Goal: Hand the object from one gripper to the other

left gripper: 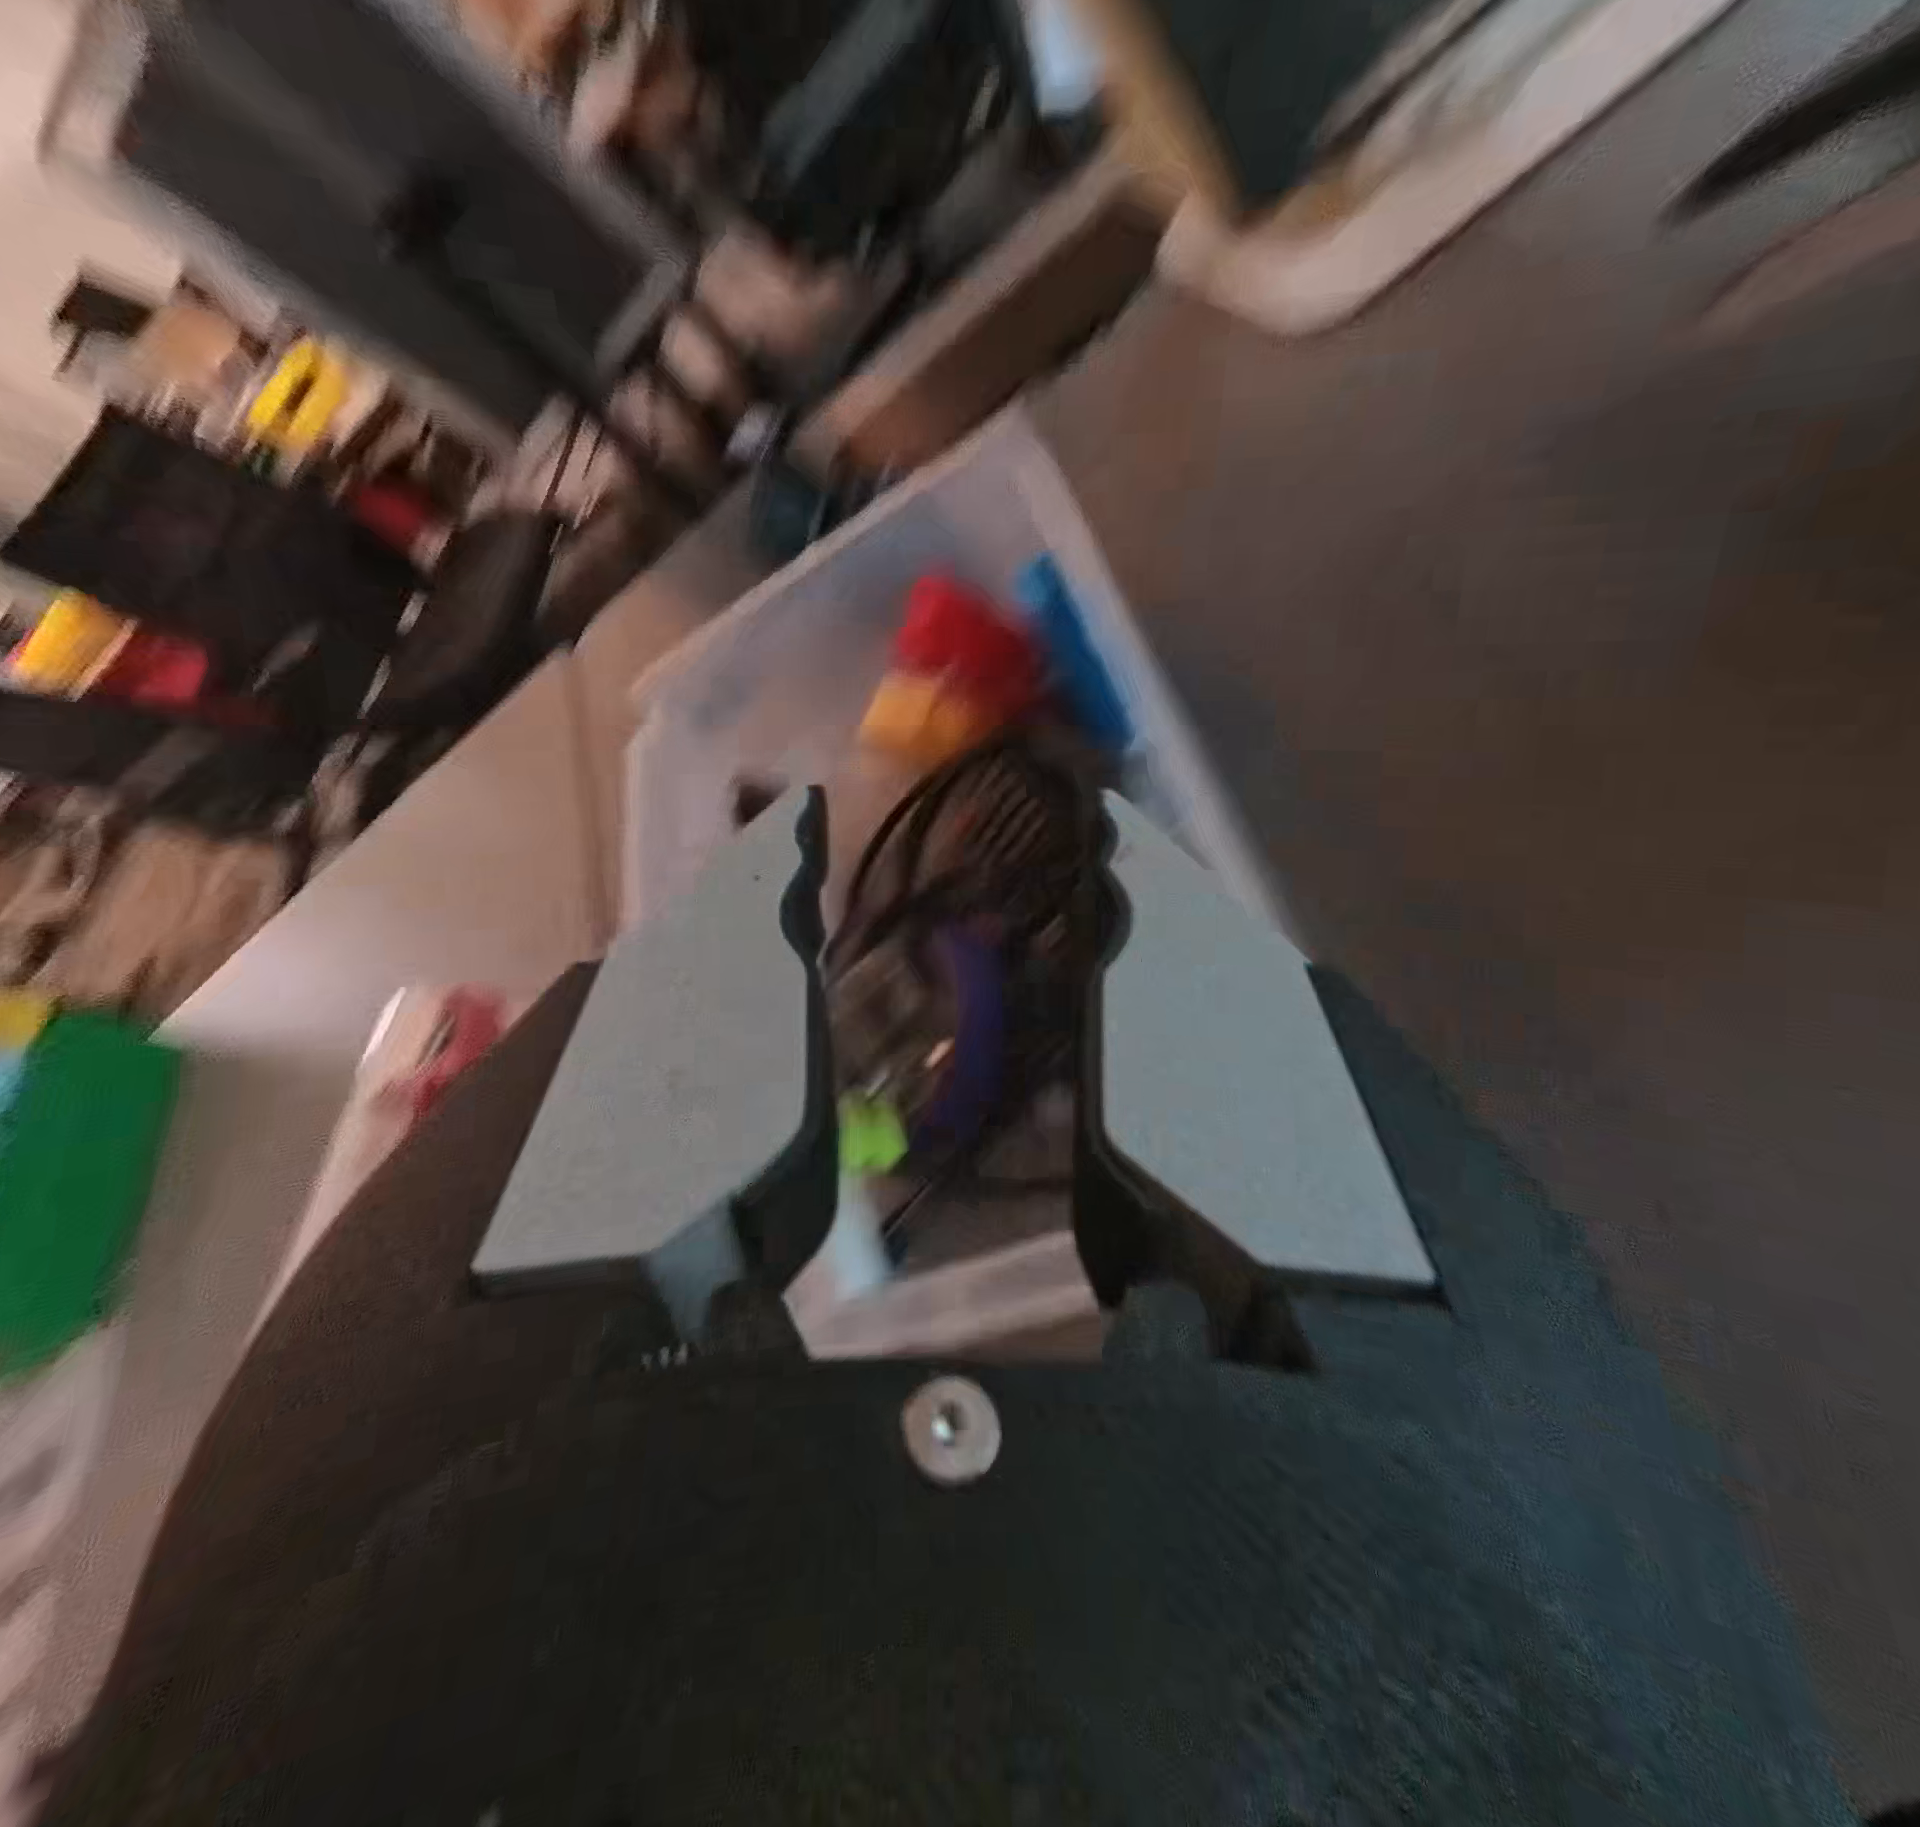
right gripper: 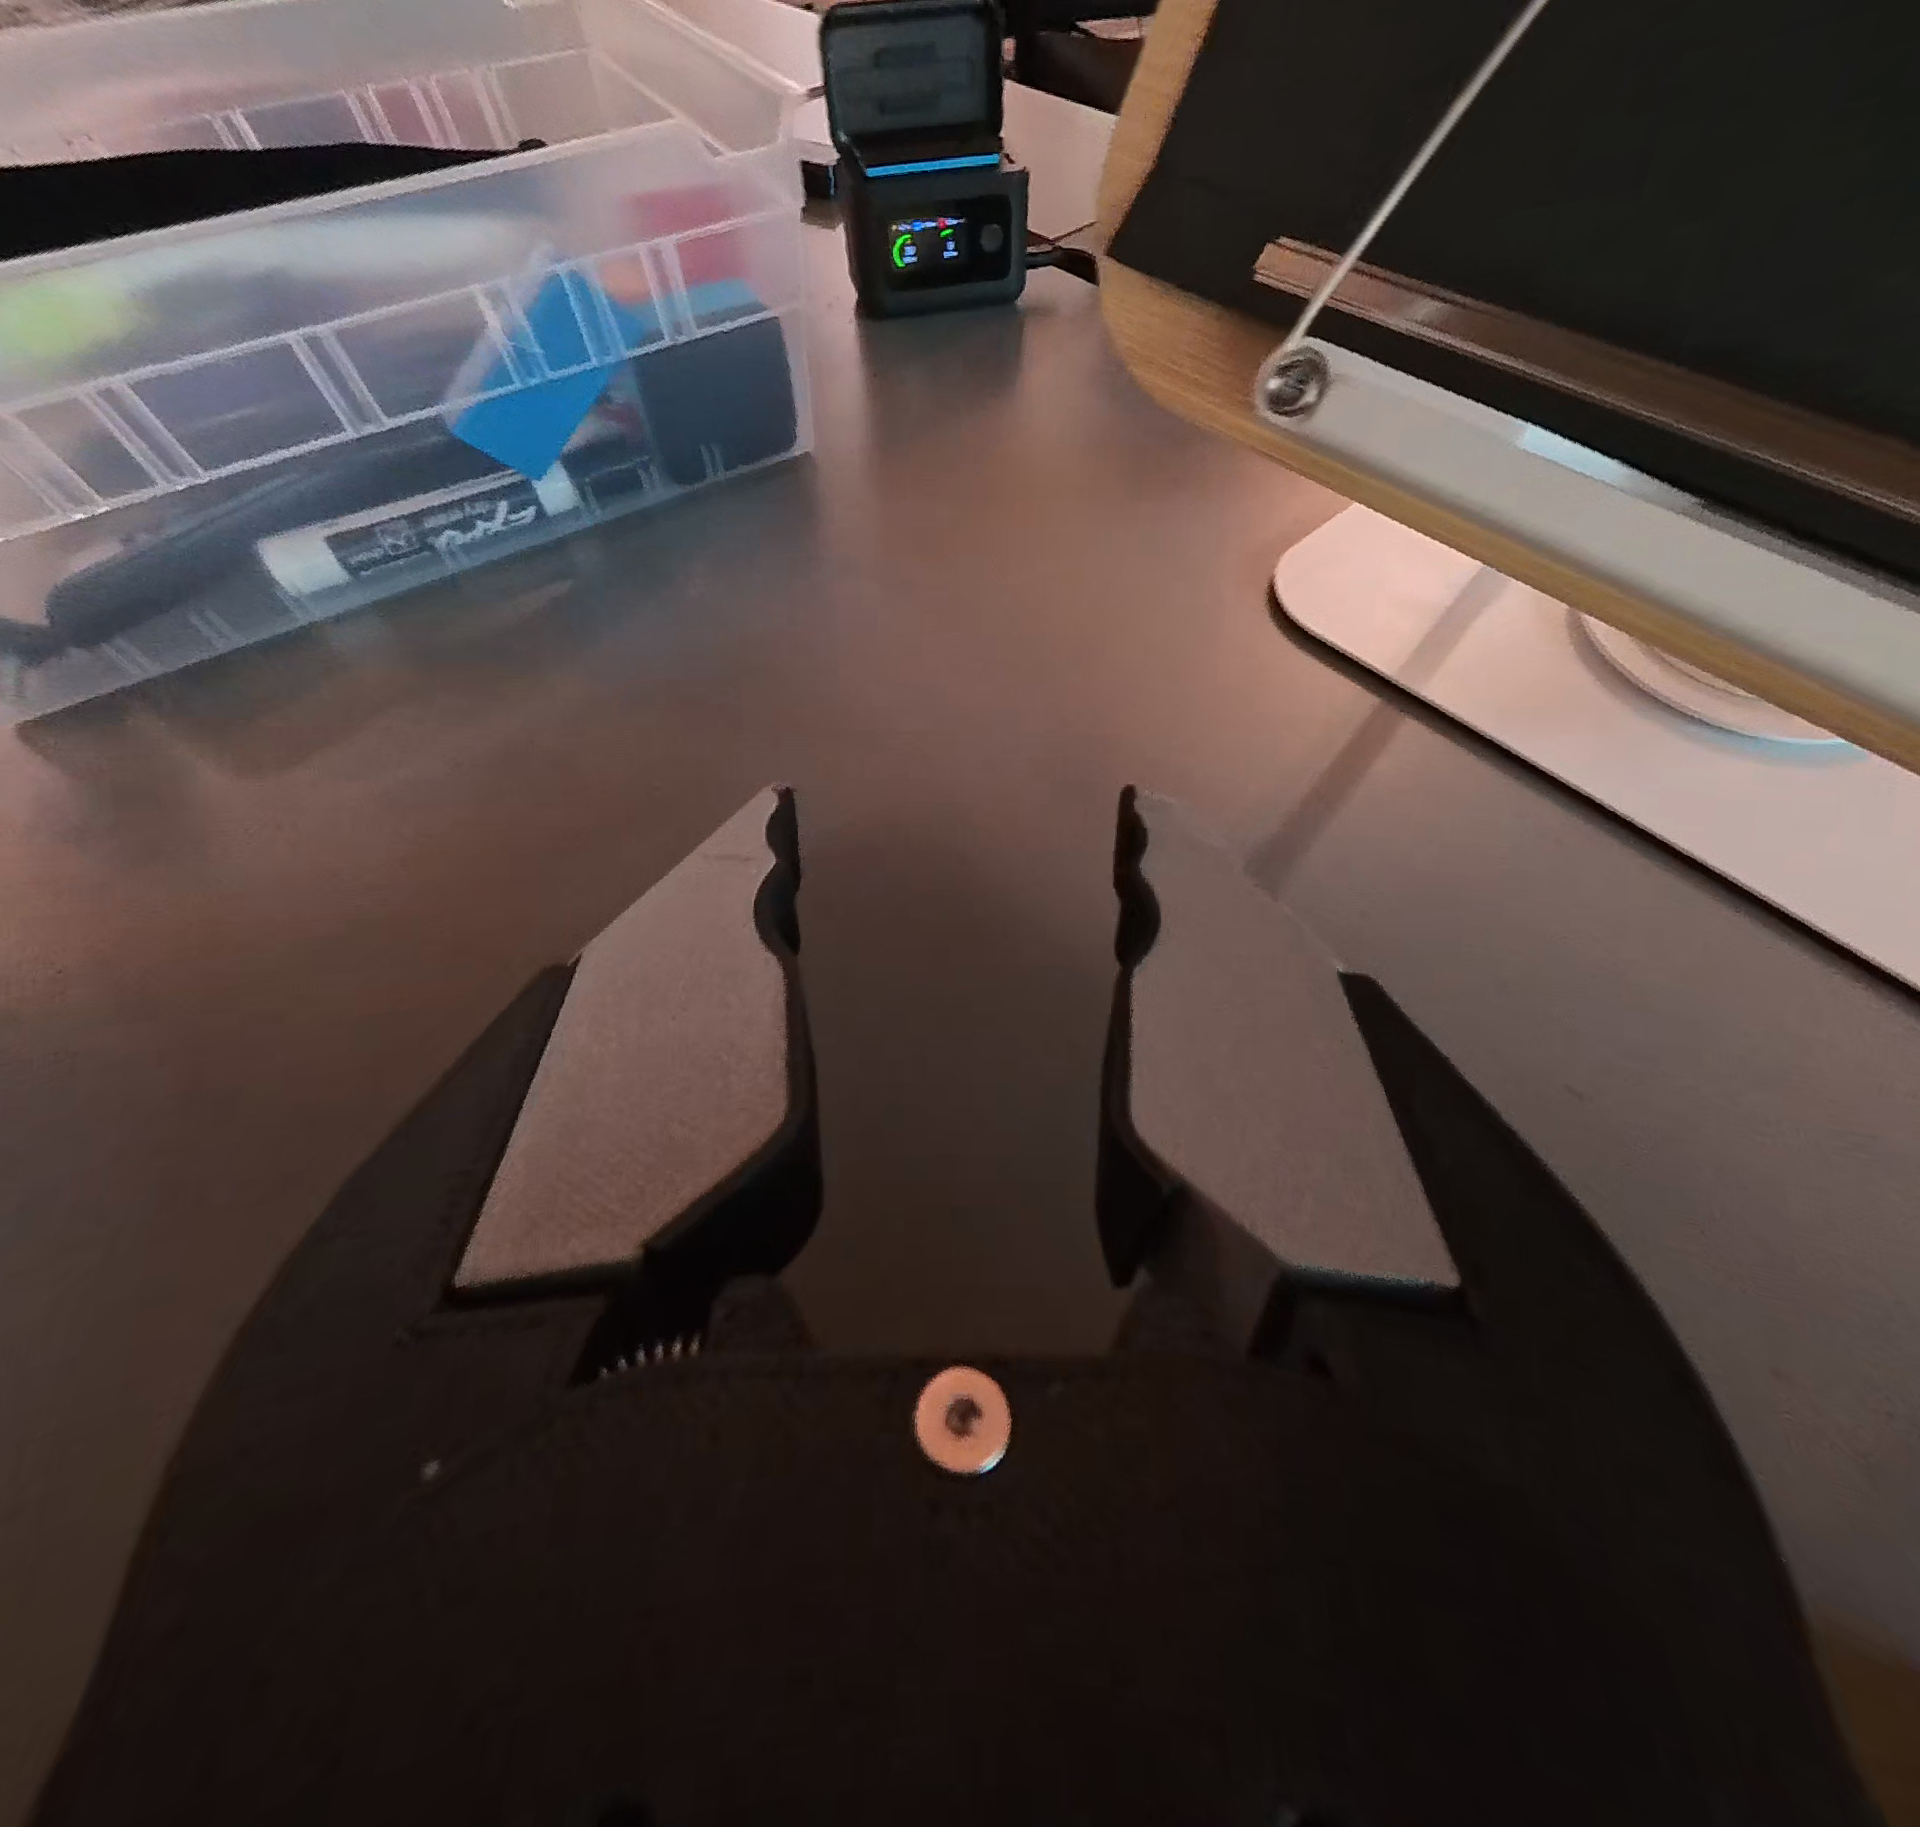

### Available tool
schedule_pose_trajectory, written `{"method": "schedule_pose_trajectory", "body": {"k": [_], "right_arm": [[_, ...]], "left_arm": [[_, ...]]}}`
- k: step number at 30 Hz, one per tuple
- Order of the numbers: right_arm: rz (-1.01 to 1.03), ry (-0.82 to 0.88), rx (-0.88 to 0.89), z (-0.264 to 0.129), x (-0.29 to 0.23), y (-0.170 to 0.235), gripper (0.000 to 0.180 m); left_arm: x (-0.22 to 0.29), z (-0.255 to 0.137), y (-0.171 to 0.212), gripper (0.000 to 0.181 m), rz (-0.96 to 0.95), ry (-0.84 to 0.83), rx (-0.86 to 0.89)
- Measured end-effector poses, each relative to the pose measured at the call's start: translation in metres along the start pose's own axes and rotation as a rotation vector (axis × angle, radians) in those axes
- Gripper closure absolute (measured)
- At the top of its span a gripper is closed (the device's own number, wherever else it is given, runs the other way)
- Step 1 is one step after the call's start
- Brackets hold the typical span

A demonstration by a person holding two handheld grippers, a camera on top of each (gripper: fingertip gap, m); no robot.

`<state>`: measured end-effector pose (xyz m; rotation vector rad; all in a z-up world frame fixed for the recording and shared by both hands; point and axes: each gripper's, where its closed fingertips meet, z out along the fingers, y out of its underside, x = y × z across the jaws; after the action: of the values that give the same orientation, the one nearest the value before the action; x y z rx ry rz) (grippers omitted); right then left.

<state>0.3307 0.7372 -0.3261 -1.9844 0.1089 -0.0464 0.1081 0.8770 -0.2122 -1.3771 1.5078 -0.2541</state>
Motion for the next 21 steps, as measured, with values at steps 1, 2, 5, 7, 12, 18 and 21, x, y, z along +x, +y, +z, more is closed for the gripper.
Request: {"method": "schedule_pose_trajectory", "body": {"k": [1, 2, 5, 7, 12, 18, 21], "right_arm": [[-0.009, -0.011, -0.006, 0.001, -0.003, 0.001, 0.123], [-0.019, -0.012, -0.014, 0.002, -0.005, 0.002, 0.123], [-0.046, 0.0, -0.018, 0.002, -0.006, 0.002, 0.123], [-0.047, -0.001, -0.011, 0.001, -0.007, 0.001, 0.123], [-0.014, -0.023, 0.007, -0.003, -0.007, 0.0, 0.125], [0.021, -0.046, -0.005, -0.001, -0.006, 0.001, 0.126], [0.027, -0.052, -0.004, -0.001, -0.006, 0.001, 0.127]], "left_arm": [[-0.017, 0.01, 0.024, 0.134, 0.026, -0.047, -0.1], [-0.028, 0.02, 0.047, 0.134, 0.051, -0.077, -0.189], [-0.038, 0.043, 0.108, 0.139, 0.101, -0.082, -0.43], [-0.043, 0.052, 0.129, 0.139, 0.151, -0.107, -0.506], [-0.054, 0.061, 0.14, 0.151, 0.263, -0.141, -0.565], [-0.069, 0.057, 0.139, 0.181, 0.338, -0.157, -0.632], [-0.066, 0.058, 0.134, 0.181, 0.228, -0.13, -0.593]]}}
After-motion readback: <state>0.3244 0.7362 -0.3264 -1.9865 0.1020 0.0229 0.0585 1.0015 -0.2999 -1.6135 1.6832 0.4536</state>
